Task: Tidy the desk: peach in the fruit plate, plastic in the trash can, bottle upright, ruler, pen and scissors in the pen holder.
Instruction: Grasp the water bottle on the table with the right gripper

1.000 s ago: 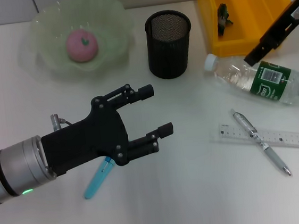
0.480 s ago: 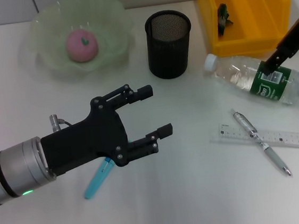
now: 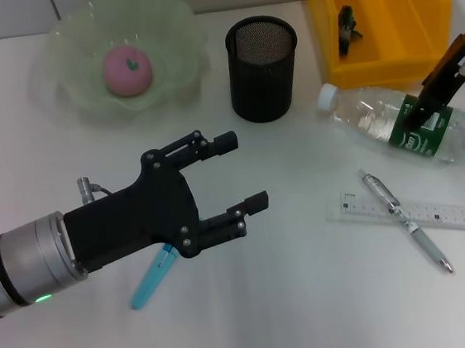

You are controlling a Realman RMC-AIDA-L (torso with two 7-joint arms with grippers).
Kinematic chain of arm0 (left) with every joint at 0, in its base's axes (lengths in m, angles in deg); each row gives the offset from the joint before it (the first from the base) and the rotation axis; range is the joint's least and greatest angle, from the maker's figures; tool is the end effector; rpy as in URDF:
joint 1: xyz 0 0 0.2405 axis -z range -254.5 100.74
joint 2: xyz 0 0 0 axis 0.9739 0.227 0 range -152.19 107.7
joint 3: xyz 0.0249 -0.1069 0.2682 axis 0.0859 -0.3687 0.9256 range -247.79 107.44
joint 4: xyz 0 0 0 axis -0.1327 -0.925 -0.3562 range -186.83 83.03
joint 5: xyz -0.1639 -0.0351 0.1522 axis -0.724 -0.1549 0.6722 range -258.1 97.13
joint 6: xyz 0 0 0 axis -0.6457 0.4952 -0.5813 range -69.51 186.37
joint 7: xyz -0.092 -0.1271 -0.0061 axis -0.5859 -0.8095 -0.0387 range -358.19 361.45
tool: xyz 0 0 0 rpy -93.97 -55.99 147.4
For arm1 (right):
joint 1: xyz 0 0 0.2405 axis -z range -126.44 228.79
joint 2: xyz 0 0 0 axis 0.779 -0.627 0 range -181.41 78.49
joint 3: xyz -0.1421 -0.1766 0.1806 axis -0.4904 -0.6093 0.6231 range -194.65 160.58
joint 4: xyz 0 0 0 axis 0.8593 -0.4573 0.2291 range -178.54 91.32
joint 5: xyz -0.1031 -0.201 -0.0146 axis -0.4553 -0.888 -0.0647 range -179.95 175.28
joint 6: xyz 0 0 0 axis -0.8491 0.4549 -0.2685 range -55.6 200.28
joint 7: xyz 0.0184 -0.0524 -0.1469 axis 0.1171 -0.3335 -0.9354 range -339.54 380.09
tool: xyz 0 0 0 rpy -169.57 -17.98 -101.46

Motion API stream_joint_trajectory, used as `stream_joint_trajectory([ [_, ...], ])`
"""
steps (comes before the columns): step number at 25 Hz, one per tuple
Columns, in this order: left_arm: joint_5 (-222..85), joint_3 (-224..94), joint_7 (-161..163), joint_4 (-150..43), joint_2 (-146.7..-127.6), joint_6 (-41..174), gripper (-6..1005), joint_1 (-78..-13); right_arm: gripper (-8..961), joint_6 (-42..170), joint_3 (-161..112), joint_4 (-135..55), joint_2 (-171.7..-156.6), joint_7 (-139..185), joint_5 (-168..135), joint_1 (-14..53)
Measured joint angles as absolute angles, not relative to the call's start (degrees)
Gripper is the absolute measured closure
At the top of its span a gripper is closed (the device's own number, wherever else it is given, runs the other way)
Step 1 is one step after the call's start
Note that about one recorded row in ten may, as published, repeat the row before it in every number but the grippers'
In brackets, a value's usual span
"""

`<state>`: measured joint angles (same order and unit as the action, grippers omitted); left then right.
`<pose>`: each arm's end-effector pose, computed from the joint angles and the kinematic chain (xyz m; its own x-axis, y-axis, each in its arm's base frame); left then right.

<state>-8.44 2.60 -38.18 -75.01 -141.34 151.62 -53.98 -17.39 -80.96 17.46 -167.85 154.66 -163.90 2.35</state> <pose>-0.2671 0.2955 -0.0793 0.6859 -0.1102 0.7193 0.1260 -0.9555 -0.2666 0.2138 0.4504 0.0147 0.7164 -0.6193 0.3212 -0.4264 -0.7531 -0.5011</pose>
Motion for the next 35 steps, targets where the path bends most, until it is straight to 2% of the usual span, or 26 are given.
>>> stream_joint_trajectory([
  [6,-8.4,2.6,-38.2,-75.0,-141.34,151.6,264,-54.0,121,-14.5,-81.2,16.2,-168.48,154.6,-165.2,2.7],
  [35,-8.4,2.6,-38.2,-74.3,-141.34,151.9,264,-54.3,122,-7.9,-83.2,10.3,-169.55,151.6,-166.5,2.8],
])
